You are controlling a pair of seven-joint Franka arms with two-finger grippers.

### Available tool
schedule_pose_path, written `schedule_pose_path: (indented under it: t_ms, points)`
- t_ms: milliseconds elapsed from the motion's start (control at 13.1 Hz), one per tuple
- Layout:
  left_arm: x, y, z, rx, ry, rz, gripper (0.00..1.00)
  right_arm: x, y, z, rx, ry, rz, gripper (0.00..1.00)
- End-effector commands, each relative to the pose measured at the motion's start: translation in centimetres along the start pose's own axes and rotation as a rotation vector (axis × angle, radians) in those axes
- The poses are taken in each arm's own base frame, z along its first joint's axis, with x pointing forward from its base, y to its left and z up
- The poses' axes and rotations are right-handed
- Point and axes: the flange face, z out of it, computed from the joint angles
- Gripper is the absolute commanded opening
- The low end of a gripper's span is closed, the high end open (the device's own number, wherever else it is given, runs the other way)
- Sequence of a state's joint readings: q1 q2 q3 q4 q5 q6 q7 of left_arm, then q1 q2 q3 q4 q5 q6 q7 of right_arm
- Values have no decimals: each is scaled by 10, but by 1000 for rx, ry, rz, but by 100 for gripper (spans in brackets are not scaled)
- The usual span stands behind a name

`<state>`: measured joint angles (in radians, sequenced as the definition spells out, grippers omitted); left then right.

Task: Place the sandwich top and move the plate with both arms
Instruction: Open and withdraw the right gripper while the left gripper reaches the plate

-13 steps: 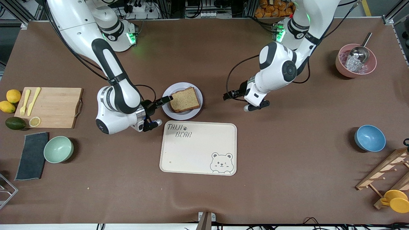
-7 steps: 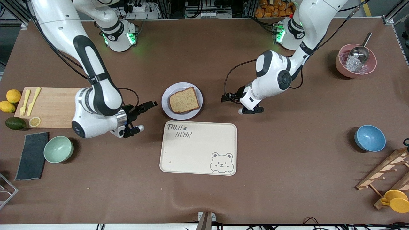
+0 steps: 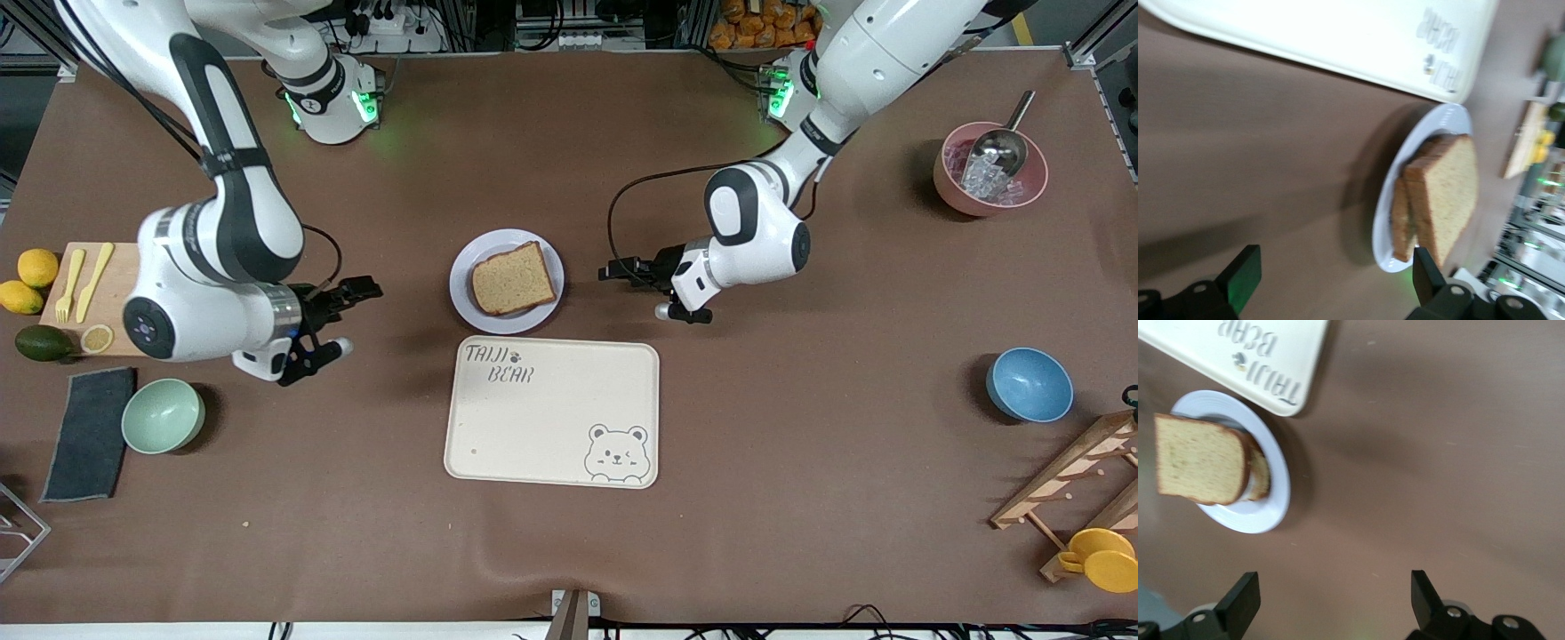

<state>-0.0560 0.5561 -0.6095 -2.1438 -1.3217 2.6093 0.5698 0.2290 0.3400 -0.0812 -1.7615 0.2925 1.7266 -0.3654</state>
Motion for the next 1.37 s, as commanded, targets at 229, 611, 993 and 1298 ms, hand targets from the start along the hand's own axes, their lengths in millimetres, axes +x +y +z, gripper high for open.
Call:
schedule_pose_path:
  t_ms: [229, 611, 993, 1298]
  points:
    - [7, -12, 28, -111, 34, 33, 100, -67, 49, -87, -154, 77, 90, 100]
    - [8, -8, 36, -245, -7, 21, 100, -131, 73, -161, -165, 225, 297, 100]
    - [5, -25, 55, -349, -5, 49, 100, -176, 47, -196, -190, 235, 553, 100]
    - [6, -30, 72, -418, 24, 80, 99, -185, 35, -223, -198, 251, 586, 100]
